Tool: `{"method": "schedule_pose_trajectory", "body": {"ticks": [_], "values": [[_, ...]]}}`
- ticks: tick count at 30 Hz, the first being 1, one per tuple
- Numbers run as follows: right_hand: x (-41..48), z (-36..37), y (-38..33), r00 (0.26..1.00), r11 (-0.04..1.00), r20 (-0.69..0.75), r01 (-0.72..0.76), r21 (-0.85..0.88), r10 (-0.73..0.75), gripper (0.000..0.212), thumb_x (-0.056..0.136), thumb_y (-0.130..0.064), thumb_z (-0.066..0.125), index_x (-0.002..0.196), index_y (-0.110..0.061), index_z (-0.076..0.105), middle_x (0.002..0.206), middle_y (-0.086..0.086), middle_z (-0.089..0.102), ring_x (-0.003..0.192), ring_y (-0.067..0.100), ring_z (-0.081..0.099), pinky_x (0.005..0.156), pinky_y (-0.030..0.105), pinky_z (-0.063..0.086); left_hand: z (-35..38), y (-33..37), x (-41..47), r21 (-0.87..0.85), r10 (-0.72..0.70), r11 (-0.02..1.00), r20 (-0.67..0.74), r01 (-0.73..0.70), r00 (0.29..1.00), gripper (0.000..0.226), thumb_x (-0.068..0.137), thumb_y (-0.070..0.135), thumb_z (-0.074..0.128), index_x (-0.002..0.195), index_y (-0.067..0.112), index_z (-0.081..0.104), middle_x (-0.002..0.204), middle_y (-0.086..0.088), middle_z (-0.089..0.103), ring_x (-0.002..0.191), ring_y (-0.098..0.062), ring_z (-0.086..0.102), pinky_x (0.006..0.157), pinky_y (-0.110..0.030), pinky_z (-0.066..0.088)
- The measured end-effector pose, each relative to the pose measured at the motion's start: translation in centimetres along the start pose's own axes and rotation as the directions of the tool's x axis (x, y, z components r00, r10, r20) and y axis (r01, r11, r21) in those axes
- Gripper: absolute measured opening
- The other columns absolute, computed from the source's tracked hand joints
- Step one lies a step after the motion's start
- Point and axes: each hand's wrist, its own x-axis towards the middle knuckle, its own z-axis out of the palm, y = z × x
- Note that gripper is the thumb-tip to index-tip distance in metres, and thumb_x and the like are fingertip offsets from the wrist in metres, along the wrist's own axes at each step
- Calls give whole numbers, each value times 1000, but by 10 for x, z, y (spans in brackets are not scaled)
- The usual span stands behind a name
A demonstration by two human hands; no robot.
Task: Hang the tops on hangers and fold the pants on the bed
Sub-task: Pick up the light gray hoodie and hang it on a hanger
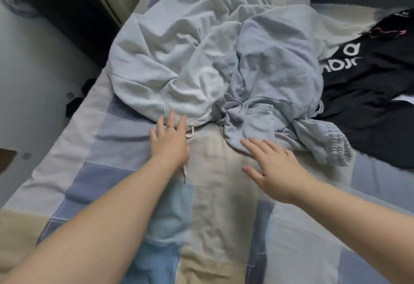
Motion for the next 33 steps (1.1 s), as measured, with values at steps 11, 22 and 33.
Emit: {"method": "schedule_pose_trajectory", "body": {"ticks": [11, 22, 33], "values": [[146, 17, -44, 989, 987, -39, 136, -91, -140, 74, 98, -34, 50, 158, -39, 7, 164, -7, 19, 140, 30, 35, 108, 49, 36, 28, -19, 81, -253, -11, 967, -68, -6, 998, 28, 103, 26, 41, 127, 27, 55, 140, -3, 47, 127, -30, 51, 91, -37, 39], [146, 19, -48, 997, 986, 65, 58, -156, -48, 82, 92, -26, 49, 157, -43, 2, 160, -6, 26, 135, 30, 43, 96, 44, 38, 32, -16, 65, -334, -15, 942, -61, -6, 998, 35, 96, 38, 58, 124, 20, 49, 133, -8, 56, 121, -32, 56, 90, -39, 42], [51, -5, -39, 872, 542, 305, -479, 690, 382, 30, 96, -36, 58, 119, -19, 50, 95, 7, 55, 82, 23, 59, 76, 39, 60, -3, 54, -114, -608, 287, 784, 171, -129, 942, 8, 89, 22, 52, 88, 27, 45, 113, -12, 67, 110, -40, 58, 78, -40, 46]]}}
